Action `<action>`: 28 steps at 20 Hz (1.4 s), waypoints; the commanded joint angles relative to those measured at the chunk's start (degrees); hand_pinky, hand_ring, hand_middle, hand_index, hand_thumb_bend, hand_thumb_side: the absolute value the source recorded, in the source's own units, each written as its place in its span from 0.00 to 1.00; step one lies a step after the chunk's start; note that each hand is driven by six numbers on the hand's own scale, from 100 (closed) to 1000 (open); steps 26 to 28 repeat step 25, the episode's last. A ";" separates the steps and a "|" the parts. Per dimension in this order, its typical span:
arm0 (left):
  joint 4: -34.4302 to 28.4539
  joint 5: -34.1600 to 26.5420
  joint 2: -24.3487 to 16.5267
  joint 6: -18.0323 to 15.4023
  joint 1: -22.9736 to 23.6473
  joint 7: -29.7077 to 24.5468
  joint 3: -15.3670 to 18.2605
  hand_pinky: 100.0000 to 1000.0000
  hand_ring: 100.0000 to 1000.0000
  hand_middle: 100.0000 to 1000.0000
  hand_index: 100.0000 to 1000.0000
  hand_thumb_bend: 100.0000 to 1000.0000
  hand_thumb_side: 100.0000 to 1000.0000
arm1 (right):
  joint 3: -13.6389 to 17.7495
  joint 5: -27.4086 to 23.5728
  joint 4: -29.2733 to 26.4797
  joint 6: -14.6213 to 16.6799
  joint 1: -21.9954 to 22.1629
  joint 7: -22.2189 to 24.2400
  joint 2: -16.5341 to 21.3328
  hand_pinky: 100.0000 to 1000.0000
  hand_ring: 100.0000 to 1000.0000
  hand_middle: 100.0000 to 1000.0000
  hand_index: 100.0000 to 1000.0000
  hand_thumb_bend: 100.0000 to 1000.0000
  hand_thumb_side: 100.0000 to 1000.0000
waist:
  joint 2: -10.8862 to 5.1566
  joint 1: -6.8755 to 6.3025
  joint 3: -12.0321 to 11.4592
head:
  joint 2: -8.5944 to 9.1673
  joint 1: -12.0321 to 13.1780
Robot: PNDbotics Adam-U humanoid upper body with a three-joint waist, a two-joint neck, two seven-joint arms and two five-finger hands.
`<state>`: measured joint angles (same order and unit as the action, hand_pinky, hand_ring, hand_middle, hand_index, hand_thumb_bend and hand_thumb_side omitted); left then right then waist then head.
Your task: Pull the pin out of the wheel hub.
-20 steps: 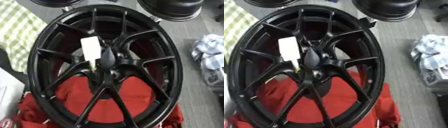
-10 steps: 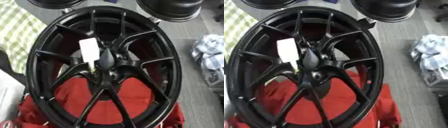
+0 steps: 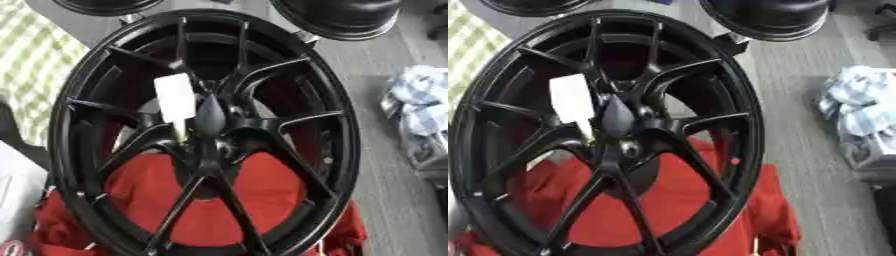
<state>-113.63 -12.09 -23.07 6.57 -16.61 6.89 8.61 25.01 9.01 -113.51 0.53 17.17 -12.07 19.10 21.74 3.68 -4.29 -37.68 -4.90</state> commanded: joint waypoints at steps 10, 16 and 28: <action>-0.96 0.27 -1.21 -0.12 -0.49 -0.16 -0.04 0.46 0.63 0.54 0.73 0.00 0.72 | -0.95 -12.87 -1.09 6.25 -0.50 -1.83 -0.02 0.96 0.85 0.69 0.81 0.00 0.46 | -0.44 0.16 -0.08 | 0.72 -0.24; -0.96 0.12 -1.37 -0.39 -0.77 -0.38 -0.30 0.46 0.64 0.54 0.73 0.00 0.71 | -2.98 -14.75 -1.09 14.21 -2.31 -2.07 1.11 0.95 0.78 0.60 0.75 0.00 0.46 | -0.54 0.02 -0.24 | 0.57 -0.10; -0.96 -0.43 -1.42 -0.71 -1.57 -0.57 -1.03 0.46 0.64 0.54 0.73 0.00 0.71 | -11.41 -16.57 -1.09 20.92 -10.38 1.72 3.56 0.94 0.76 0.58 0.73 0.00 0.48 | -0.87 -0.01 -0.03 | -0.66 0.11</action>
